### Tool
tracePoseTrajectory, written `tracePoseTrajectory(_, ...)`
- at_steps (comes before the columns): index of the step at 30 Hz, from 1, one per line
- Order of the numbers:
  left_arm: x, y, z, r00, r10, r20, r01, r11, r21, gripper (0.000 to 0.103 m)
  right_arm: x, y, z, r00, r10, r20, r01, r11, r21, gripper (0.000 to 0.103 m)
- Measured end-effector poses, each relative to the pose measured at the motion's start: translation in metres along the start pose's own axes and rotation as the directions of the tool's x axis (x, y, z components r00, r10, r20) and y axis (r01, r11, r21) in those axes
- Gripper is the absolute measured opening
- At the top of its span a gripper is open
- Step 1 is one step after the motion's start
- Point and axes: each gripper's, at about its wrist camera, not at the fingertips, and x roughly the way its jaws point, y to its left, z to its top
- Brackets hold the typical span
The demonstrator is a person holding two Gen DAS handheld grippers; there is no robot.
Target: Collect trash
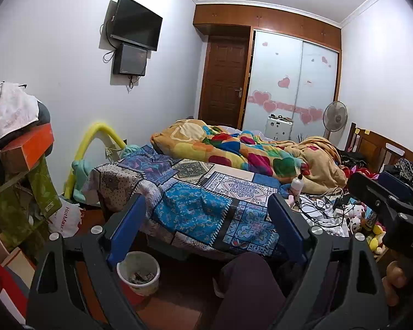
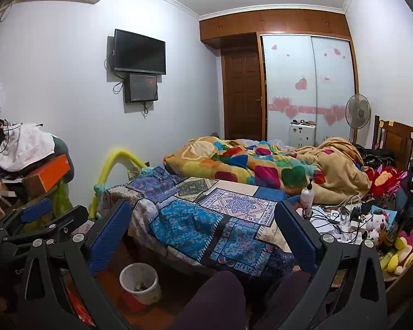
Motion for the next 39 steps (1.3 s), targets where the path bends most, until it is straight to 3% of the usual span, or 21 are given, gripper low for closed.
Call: tracePoseTrajectory(39,-0.006,0.013,0.007,1.000,0.002,0.019,-0.002,1.000,-0.003,0.090,0.000,-0.004,0.007,1.000,0.013,0.005,-0.013,1.000,-0.014,0.103)
